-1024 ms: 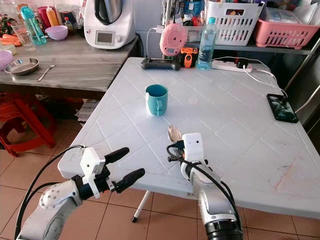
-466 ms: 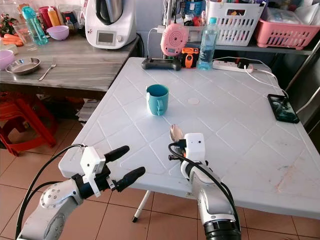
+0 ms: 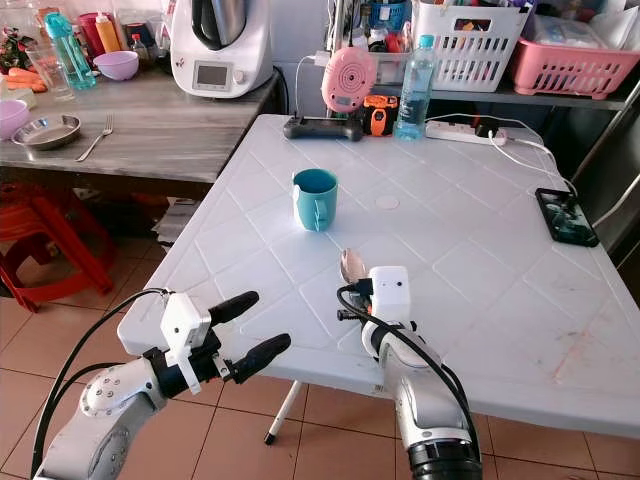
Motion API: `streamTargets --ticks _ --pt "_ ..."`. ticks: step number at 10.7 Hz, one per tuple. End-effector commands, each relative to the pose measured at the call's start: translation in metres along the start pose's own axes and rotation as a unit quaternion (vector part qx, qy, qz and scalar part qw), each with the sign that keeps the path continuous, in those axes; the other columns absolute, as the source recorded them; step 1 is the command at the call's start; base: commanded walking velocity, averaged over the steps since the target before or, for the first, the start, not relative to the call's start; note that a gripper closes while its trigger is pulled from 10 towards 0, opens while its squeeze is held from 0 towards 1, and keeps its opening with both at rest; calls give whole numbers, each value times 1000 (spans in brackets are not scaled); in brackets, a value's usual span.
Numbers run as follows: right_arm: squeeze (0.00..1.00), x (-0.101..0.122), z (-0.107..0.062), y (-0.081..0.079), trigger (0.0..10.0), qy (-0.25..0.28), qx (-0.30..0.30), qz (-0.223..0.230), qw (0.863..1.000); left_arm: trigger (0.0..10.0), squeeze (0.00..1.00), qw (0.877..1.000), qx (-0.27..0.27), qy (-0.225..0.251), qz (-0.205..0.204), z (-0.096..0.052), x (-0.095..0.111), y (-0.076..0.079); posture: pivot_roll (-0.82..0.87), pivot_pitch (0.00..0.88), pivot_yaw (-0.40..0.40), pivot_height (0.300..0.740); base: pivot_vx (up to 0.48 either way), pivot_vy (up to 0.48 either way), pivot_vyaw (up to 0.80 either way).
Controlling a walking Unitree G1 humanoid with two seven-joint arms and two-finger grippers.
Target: Setting the table
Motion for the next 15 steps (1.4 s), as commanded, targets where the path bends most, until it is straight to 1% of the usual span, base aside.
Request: streamTargets --ticks 1,2,3,4,6,7,10,11,14,15 --pt "0 15 -3 8 10000 41 -42 37 998 10000 0 995 101 6 -1 6 5 -34 -2 0 19 740 0 0 0" --pt "0 49 -12 18 10000 130 -85 71 985 10000 0 978 205 13 -22 10 9 -65 0 0 21 740 0 0 0" --pt "0 55 -14 21 10000 147 -96 78 981 10000 0 974 224 14 -27 11 9 -70 0 0 22 740 0 0 0" --pt "0 56 -15 22 10000 150 -100 78 980 10000 0 974 225 14 -28 12 9 -70 -2 0 23 740 0 0 0" --pt "0 62 -21 26 10000 172 -118 80 975 10000 0 969 245 18 -31 15 10 -76 -4 0 23 740 0 0 0" --pt "0 63 -22 26 10000 175 -119 80 974 10000 0 968 247 20 -31 16 11 -78 -4 0 23 740 0 0 -413" --pt "0 64 -23 25 10000 182 -120 75 973 10000 0 969 243 25 -27 19 11 -77 -7 0 26 740 0 366 -413" --pt "0 64 -23 24 10000 183 -119 76 973 10000 0 969 242 25 -28 21 10 -77 -7 0 26 740 0 412 0" --pt "0 64 -24 22 10000 186 -115 77 973 10000 0 969 242 29 -31 23 10 -75 -10 0 26 740 0 430 -463" --pt "0 64 -24 21 10000 187 -114 76 973 10000 0 969 242 30 -30 24 11 -75 -10 0 26 740 0 442 0"
Point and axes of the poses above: a point about 5 cm out from each wrist's last joint towards the gripper, its own z axis pointing out of the wrist towards the gripper, its own x axis along the axis of the wrist's last joint, y = z × x, the point moved 4 cm from there along z, pointing out of the wrist towards the gripper, and after that the axes turned 2 degrees about z, right-handed, at the moved point
